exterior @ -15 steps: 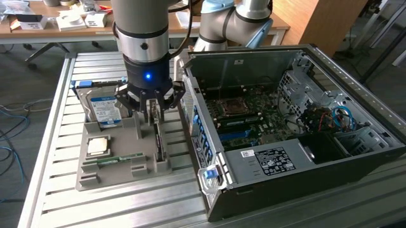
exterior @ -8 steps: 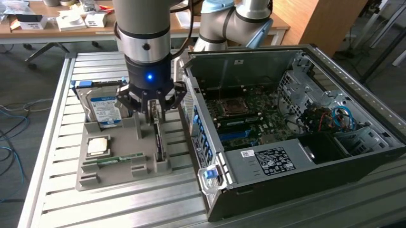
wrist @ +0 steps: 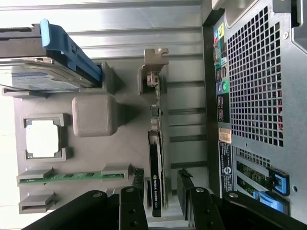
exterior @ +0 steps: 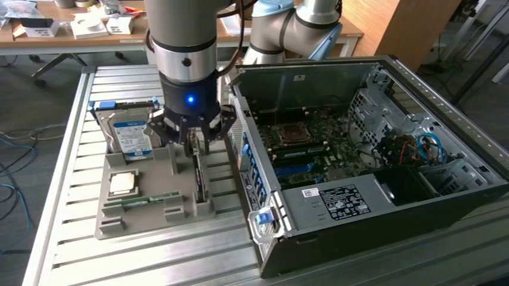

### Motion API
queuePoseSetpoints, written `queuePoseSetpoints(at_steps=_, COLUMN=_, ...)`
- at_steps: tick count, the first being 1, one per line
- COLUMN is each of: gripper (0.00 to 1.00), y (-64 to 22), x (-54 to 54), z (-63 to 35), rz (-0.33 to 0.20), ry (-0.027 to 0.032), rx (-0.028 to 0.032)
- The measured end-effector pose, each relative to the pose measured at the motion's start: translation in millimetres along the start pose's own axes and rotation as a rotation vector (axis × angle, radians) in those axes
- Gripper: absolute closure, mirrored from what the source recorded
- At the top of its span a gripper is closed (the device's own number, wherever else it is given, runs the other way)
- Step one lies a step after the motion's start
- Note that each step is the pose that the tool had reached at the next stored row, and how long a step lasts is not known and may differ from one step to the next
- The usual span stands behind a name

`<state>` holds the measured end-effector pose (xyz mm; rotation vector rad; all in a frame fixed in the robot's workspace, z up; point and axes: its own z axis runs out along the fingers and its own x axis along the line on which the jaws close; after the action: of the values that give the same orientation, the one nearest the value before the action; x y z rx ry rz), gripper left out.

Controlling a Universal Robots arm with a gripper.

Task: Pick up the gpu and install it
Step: 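Pick up the gpu and move the gpu toward the slot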

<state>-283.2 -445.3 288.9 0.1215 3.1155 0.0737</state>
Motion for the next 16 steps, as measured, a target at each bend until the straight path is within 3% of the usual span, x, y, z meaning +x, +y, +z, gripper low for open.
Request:
queuePoseSetpoints(at_steps=12, gripper=0.58, y=-1.2, x=1.3, z=18.7, rz=0.0, ry=0.0, rx=0.0)
queuePoseSetpoints(at_steps=16, gripper=0.58, y=-1.3, x=1.5, z=20.1, rz=0.0, ry=0.0001, rx=0.0002)
